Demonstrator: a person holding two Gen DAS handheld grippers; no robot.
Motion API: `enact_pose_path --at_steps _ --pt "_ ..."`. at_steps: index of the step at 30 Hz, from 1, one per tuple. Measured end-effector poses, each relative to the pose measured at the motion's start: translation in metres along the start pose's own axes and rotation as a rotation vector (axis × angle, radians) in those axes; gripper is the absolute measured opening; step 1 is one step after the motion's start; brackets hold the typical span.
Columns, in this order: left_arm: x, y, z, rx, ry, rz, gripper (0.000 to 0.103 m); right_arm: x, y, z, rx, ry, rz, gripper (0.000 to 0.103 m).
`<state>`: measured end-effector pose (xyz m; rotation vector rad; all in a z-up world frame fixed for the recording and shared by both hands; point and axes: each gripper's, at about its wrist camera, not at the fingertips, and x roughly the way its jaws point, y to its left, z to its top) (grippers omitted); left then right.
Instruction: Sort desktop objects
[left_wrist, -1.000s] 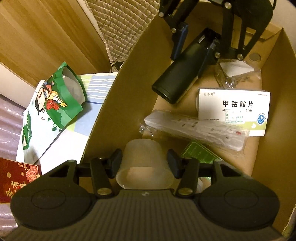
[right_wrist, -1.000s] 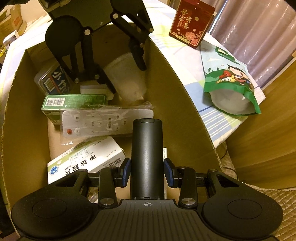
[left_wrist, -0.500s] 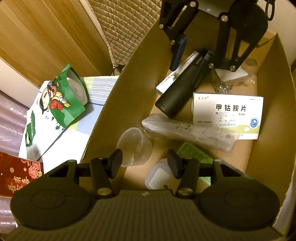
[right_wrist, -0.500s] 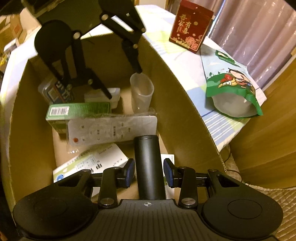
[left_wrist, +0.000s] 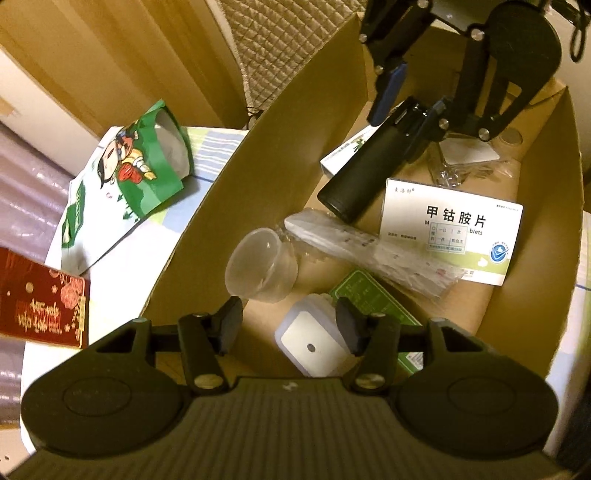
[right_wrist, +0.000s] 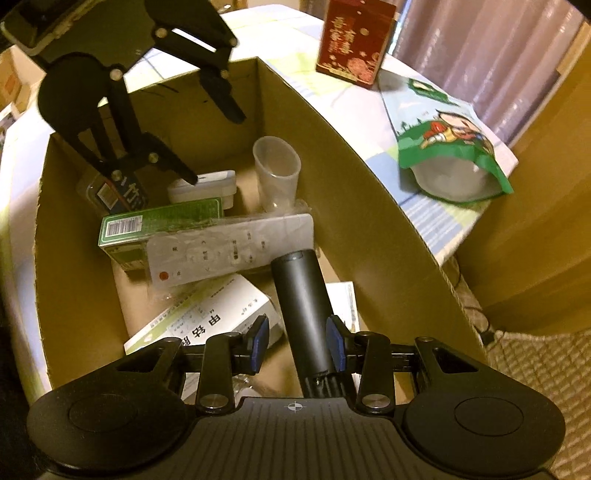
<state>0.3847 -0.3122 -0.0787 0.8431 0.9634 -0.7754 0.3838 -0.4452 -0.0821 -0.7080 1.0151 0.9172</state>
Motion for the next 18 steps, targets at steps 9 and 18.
enact_pose_path --at_steps 9,18 --pt "-0.022 -0.005 -0.003 -0.109 0.007 0.036 0.063 -0.022 0.002 -0.011 0.204 -0.018 -0.017 0.038" --pt "-0.052 -0.021 -0.004 -0.237 0.004 0.057 0.084 -0.058 0.019 -0.023 0.289 -0.107 -0.040 0.103"
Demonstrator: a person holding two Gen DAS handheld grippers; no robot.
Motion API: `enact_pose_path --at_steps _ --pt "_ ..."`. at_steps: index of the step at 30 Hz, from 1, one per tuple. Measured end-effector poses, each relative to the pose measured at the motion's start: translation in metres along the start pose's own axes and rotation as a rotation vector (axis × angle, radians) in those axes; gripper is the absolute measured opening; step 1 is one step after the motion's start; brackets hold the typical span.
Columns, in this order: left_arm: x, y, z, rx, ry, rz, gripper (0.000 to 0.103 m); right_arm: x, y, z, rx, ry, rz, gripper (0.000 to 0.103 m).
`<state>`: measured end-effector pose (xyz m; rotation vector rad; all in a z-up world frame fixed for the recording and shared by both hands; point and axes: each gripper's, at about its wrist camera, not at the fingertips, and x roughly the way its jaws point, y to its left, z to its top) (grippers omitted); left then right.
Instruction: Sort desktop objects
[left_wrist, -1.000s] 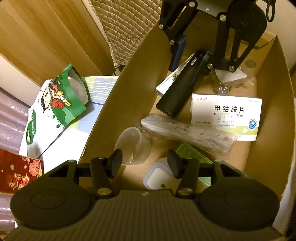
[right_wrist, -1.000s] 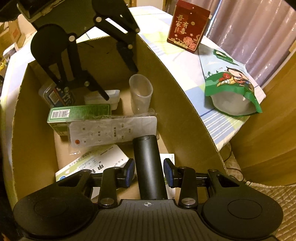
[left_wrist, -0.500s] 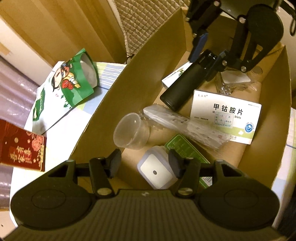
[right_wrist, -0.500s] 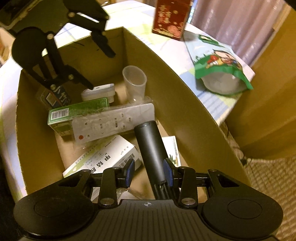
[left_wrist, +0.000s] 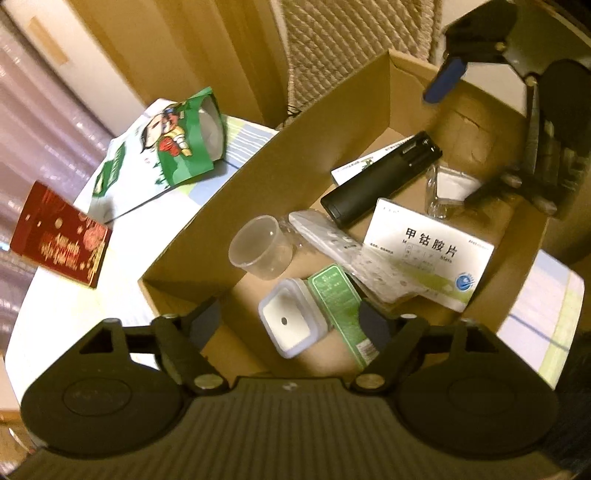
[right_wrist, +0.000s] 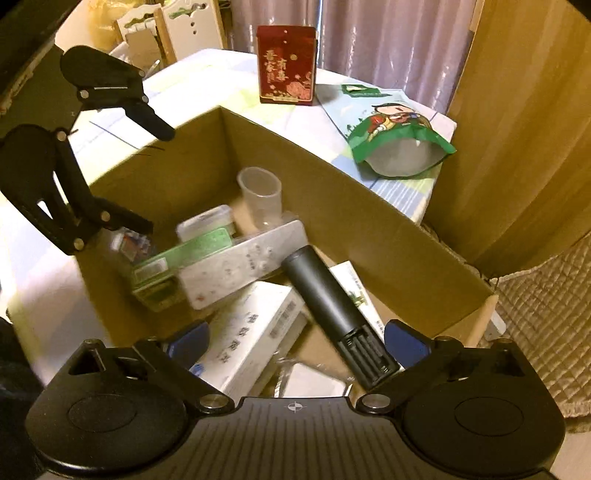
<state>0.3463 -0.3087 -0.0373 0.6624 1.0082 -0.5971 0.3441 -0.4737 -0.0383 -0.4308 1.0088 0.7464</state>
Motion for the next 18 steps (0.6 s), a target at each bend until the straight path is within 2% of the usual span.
enact_pose_path --at_steps 7,18 --pt "-0.023 -0.013 -0.010 -0.045 -0.023 0.012 0.092 -0.017 0.016 -0.009 0.064 -0.021 -0.024 0.103" --pt "-0.048 -0.024 -0.026 -0.078 -0.065 0.021 0.094 -0.031 0.032 -0.021 0.247 -0.039 -0.098 0.103"
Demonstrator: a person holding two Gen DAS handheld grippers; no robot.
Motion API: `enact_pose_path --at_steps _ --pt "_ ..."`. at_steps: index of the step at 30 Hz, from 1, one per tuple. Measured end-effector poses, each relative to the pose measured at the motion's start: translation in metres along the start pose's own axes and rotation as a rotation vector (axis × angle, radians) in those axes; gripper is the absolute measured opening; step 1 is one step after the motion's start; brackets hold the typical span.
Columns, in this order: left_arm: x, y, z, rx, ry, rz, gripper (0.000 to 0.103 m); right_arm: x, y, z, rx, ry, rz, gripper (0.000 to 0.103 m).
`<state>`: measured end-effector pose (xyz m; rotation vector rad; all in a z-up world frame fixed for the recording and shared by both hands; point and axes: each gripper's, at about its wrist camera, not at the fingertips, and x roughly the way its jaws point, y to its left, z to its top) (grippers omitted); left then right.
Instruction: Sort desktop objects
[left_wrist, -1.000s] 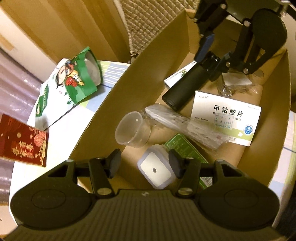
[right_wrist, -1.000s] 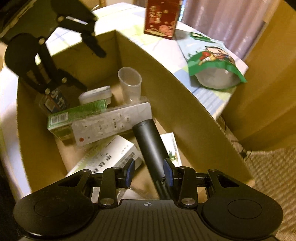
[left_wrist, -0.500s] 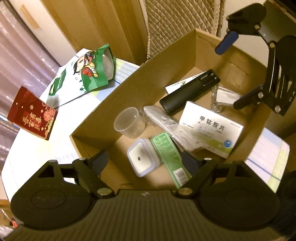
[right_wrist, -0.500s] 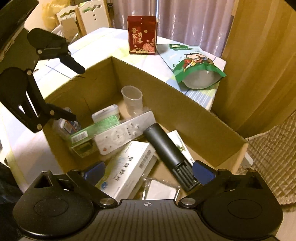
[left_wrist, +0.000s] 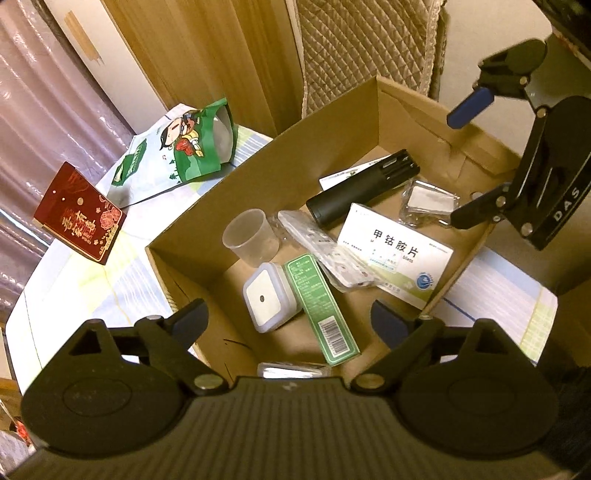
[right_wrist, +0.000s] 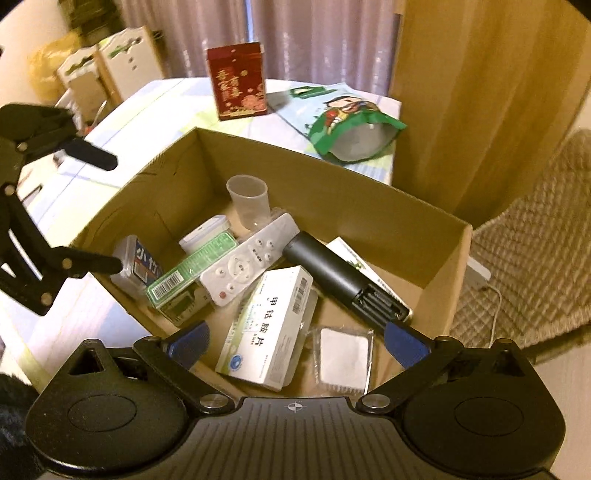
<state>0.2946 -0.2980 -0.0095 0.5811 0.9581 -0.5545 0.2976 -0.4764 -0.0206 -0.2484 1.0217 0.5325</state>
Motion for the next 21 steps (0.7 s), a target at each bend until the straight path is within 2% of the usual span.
enact_pose_path --at_steps 11,21 --pt "-0.029 0.005 -0.026 -0.047 -0.048 -0.002 0.096 -0.022 0.018 -0.019 0.185 -0.067 -0.059 0.103" --pt "-0.045 0.007 -0.047 -0.067 -0.089 -0.020 0.096 -0.033 0.042 -0.028 0.301 -0.109 -0.115 0.103"
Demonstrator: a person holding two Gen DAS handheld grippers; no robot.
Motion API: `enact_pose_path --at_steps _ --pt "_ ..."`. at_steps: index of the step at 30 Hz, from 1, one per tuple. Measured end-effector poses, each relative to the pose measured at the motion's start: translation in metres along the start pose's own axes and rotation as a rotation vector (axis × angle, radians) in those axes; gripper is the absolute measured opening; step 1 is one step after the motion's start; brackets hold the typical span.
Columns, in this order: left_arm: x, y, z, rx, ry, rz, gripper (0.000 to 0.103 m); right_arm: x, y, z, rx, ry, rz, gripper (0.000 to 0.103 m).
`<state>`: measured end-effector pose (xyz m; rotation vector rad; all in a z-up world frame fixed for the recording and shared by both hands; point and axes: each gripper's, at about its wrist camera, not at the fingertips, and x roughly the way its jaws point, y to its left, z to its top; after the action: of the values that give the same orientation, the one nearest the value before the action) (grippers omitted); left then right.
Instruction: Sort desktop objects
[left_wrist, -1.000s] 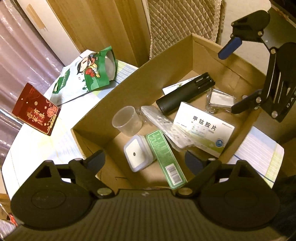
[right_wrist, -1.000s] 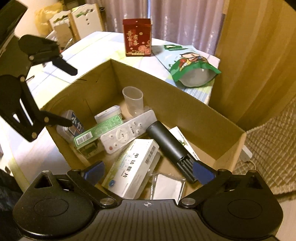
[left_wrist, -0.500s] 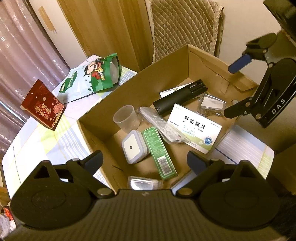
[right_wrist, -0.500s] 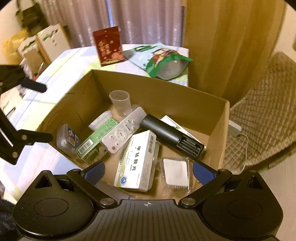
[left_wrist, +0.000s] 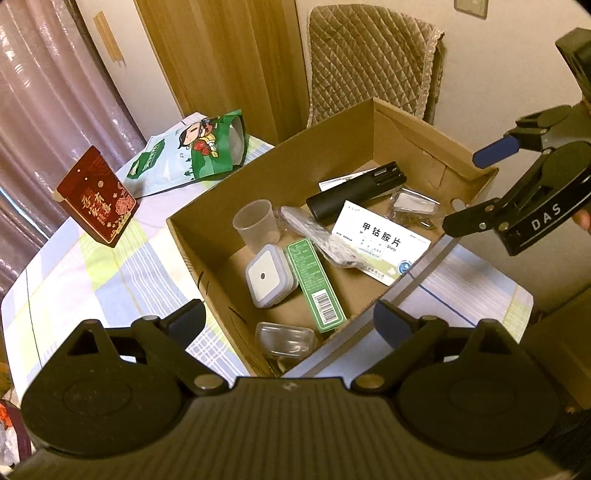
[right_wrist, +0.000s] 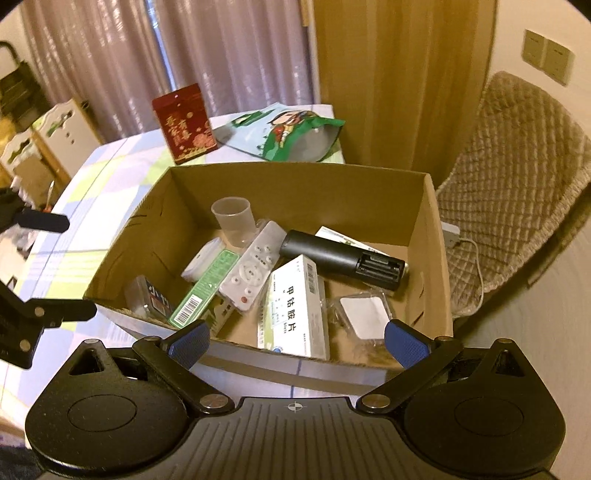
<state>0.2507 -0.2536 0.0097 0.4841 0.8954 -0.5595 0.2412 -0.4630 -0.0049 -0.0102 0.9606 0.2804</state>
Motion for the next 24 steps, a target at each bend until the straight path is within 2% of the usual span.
enact_pose_path --at_steps 17,24 --pt "-0.020 0.004 -0.037 -0.045 -0.042 -0.036 0.096 -0.030 0.035 -0.047 0.208 -0.065 -0.082 0.103" --pt "-0.022 0.005 -0.057 -0.061 -0.032 -0.047 0.096 -0.036 0.055 -0.064 0.229 -0.064 -0.095 0.103"
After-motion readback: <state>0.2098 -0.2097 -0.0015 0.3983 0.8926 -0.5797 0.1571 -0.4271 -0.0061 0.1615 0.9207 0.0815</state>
